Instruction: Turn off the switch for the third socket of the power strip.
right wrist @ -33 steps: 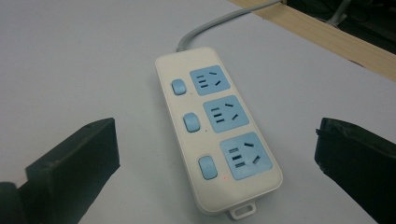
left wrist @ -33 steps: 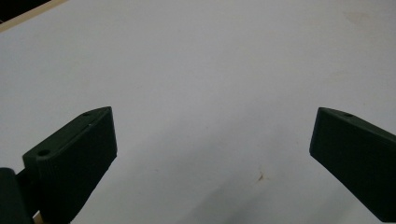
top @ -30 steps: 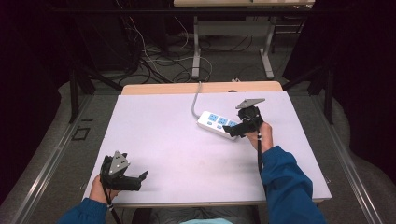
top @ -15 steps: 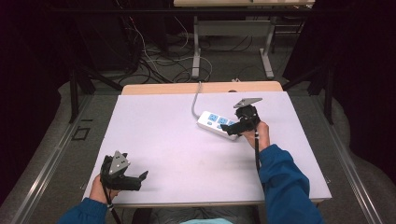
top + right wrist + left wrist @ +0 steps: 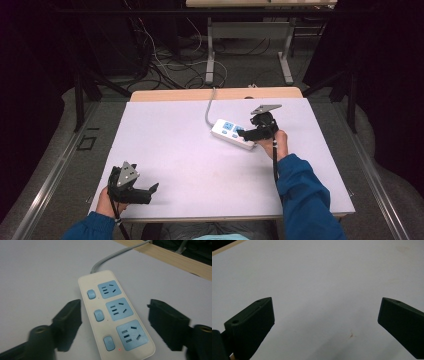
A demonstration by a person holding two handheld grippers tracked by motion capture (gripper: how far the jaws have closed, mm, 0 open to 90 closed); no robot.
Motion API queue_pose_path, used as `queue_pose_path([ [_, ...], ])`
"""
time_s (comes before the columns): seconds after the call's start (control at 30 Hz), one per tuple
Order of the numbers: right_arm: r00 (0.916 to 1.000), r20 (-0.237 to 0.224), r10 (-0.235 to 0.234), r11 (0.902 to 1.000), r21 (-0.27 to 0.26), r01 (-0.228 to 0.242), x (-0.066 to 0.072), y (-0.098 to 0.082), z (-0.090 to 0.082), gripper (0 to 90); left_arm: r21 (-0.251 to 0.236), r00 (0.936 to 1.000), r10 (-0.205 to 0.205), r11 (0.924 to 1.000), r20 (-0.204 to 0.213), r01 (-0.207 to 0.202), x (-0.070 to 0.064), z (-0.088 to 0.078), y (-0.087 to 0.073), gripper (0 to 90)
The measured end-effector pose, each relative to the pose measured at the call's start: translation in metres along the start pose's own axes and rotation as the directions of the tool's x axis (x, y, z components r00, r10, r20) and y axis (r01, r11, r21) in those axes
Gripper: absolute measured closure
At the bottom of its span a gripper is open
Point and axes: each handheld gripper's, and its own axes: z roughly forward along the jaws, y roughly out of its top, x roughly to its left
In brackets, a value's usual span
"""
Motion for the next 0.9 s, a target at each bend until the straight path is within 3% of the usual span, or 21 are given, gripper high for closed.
queue_pose_path([
  [0.27,1.0000,0.007,-0.003,1.0000,0.006,0.003,0.0007,-0.0006,0.0004,69.6,-0.003,1.0000,0.000,1.0000,-0.008,0.000,0.0001,-0.0004,-0.0001,0.8],
  [0.47,0.9998,0.011,0.015,0.9999,0.006,-0.015,0.0029,-0.0005,-0.0018,89.3,-0.009,0.9999,-0.005,0.9999,-0.011,0.005,-0.0001,-0.0005,-0.0003,0.8],
  [0.9,0.9996,0.024,-0.016,0.9997,0.019,0.015,0.0080,-0.0035,0.0000,90.0,-0.009,0.9999,-0.015,0.9998,-0.004,0.015,-0.0007,-0.0009,-0.0007,0.8],
])
